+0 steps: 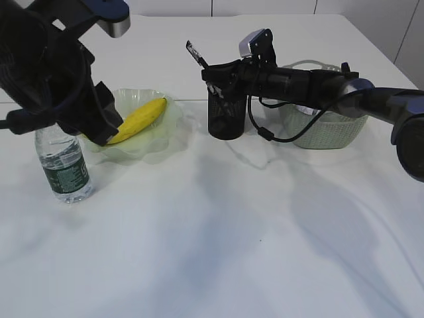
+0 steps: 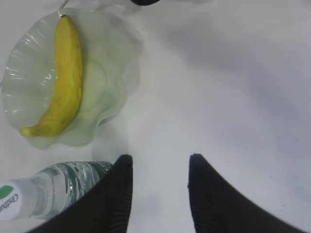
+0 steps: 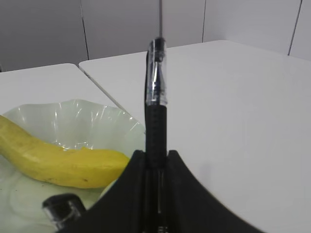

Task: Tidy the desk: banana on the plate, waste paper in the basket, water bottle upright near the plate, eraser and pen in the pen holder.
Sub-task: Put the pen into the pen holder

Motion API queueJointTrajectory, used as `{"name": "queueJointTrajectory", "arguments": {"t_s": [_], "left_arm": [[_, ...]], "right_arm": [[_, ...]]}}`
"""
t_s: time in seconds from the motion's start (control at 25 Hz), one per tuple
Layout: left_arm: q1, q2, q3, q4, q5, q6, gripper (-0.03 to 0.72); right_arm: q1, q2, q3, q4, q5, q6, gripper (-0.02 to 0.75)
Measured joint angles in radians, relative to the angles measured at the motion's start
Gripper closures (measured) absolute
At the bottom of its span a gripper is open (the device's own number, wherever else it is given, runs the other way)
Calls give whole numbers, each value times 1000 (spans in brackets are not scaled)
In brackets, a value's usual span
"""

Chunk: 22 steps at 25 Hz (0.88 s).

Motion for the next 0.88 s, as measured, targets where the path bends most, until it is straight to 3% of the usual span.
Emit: {"name": "queueJointTrajectory", "arguments": {"t_s": [0.16,0.44,0.88], "left_arm": [[0,0,0,1,0,0,414],[0,0,0,2,0,0,414],[0,0,0,2,0,0,416]], "right_arm": [[0,0,0,0,4,2,654],[0,0,0,0,4,17,508],[-8,0,-8,0,37,42,475]]}}
